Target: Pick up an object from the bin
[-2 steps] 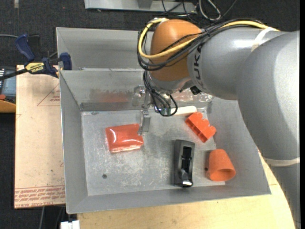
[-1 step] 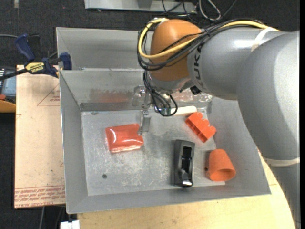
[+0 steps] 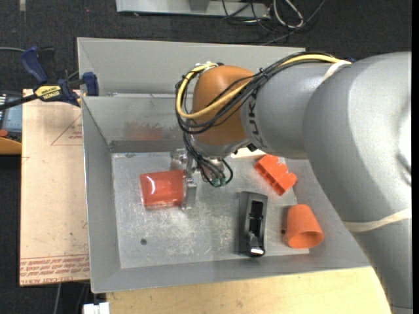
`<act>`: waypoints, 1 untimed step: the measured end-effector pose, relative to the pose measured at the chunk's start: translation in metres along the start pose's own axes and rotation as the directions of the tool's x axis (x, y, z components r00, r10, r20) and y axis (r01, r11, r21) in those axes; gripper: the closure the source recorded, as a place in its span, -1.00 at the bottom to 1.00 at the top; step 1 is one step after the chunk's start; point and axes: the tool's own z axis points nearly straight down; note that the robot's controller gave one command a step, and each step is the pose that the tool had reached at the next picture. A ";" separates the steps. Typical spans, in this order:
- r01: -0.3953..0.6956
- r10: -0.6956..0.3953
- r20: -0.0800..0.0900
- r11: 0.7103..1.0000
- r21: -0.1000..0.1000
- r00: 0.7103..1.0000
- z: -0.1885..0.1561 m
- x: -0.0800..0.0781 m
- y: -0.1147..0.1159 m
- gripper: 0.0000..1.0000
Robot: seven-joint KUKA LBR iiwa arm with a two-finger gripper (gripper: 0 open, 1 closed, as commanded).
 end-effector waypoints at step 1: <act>0.000 0.000 0.000 1.000 0.000 1.000 0.000 0.000 0.000 1.00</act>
Offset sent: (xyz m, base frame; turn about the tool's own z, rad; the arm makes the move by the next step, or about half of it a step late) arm 0.0028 -0.0079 0.0885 0.0157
